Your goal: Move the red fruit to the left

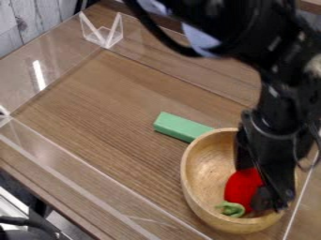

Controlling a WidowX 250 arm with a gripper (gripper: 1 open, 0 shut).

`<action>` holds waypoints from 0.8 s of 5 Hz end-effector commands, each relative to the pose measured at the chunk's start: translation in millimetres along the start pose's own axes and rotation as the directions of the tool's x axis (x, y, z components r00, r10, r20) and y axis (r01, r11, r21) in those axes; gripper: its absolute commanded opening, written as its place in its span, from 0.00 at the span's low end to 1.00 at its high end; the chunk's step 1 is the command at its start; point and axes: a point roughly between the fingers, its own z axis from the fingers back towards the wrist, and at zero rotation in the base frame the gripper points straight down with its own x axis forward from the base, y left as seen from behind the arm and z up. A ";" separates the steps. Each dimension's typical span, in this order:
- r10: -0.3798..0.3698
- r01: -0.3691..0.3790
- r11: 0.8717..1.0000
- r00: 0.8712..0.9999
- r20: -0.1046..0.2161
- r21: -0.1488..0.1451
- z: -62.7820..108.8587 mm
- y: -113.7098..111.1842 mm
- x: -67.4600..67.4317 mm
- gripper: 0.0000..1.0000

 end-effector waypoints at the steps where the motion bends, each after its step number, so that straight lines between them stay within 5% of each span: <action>1: 0.044 -0.045 0.999 0.999 0.028 0.027 17.0 -0.3 11.7 1.00; 4: 0.207 -0.207 0.978 0.978 0.007 0.037 25.7 12.0 4.5 1.00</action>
